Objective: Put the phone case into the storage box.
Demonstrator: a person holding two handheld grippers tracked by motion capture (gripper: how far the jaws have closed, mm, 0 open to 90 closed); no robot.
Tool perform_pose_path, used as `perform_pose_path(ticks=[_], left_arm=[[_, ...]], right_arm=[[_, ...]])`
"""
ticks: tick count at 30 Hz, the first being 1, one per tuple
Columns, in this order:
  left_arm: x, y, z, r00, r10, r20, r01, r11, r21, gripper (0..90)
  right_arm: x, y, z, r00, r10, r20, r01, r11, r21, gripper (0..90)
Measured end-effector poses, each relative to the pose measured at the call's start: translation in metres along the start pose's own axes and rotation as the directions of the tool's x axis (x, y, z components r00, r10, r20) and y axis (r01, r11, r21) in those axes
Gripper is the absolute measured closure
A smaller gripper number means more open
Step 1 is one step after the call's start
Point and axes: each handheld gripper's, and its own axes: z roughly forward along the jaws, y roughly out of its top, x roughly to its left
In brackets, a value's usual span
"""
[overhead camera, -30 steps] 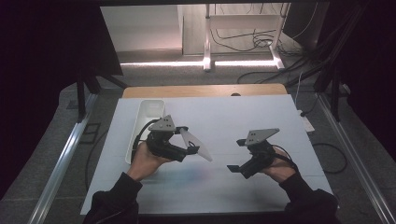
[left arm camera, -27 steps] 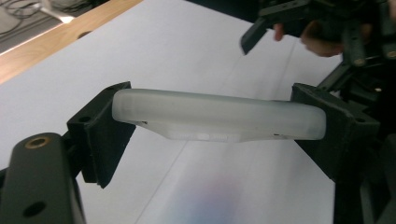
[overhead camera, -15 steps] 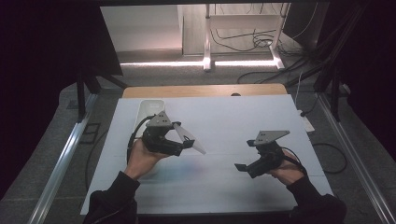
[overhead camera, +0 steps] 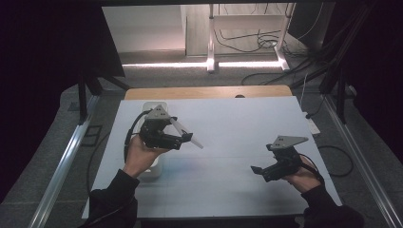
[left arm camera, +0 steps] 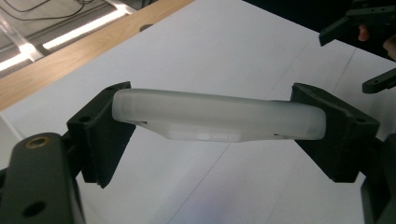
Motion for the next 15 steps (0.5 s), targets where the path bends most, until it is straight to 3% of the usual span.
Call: perform_pose_path(ticks=[10, 15], left_arm=[[0.013, 0.005, -0.016, 0.9979, -0.035, -0.055, 0.035, 0.9994, 0.002, 17.3], [0.022, 0.005, -0.025, 0.9944, -0.059, -0.088, 0.060, 0.9982, 0.000, 17.2]], right_arm=[[-0.003, -0.011, -0.010, 0.9968, 0.033, 0.073, -0.033, 0.999, 0.003, 0.0], [-0.006, -0.020, -0.016, 0.9916, 0.071, 0.108, -0.073, 0.997, 0.013, 0.0]])
